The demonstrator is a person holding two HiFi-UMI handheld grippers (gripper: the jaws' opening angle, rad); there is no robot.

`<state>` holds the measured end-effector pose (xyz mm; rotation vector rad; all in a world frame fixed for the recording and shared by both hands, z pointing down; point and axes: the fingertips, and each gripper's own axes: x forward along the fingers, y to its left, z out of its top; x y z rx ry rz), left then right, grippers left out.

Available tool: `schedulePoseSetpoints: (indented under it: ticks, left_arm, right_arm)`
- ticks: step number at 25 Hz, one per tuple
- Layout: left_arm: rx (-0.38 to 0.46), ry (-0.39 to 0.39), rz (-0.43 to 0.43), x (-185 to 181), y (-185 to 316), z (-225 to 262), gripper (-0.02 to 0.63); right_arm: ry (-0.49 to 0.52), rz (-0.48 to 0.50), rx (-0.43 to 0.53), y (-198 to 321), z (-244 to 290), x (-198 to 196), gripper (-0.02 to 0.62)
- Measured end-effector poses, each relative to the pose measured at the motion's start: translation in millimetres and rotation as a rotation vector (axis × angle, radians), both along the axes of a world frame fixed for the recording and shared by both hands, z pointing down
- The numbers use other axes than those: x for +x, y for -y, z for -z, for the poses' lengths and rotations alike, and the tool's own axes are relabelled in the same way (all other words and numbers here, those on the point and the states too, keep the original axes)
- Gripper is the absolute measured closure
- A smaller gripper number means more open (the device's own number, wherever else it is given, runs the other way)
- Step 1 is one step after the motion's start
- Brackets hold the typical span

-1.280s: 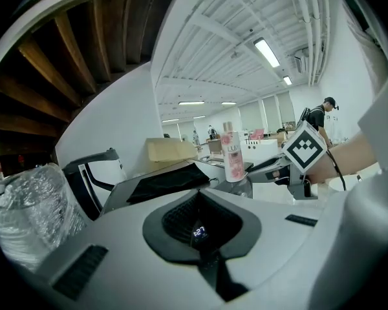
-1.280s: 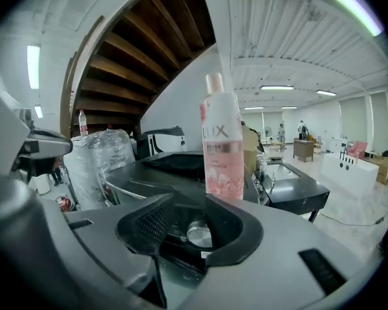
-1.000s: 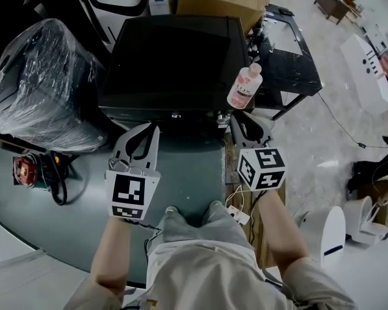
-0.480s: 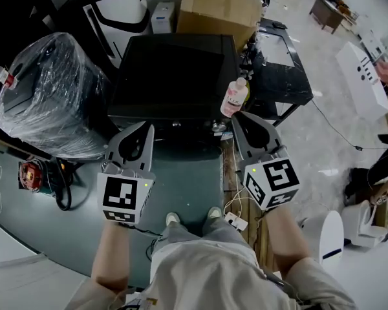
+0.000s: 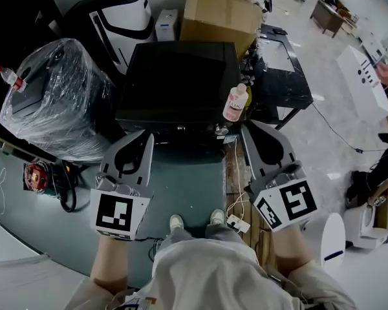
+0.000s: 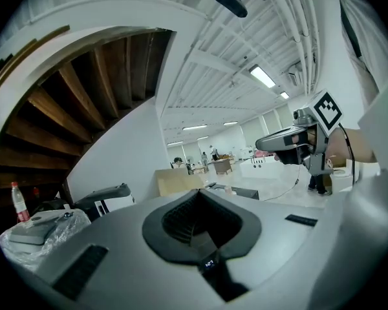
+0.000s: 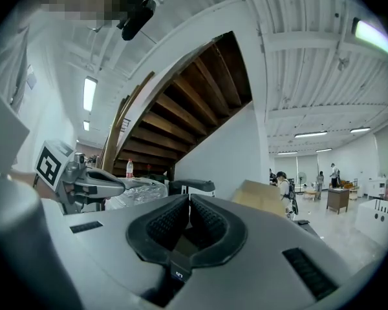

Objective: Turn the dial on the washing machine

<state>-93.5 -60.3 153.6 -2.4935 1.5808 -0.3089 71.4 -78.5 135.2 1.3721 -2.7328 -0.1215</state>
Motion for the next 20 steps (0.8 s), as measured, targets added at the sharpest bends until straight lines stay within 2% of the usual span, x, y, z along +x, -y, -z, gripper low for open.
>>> schedulePoseSetpoints:
  ticks: [6,10,20]
  left_arm:
    - [0.008,0.033,0.007,-7,-18,5,0.586]
    - [-0.004,0.042,0.004,-6,-23,1,0.586]
    - [-0.017,0.046,0.041,-16,-22,0,0.586]
  right_arm:
    - [0.023,0.036,0.021,-24,11,-4,0.562]
    - [0.038,0.053,0.001,-33,9,-5,0.563]
    - [0.004,0.064,0.01,-29,-5,-8,0.563]
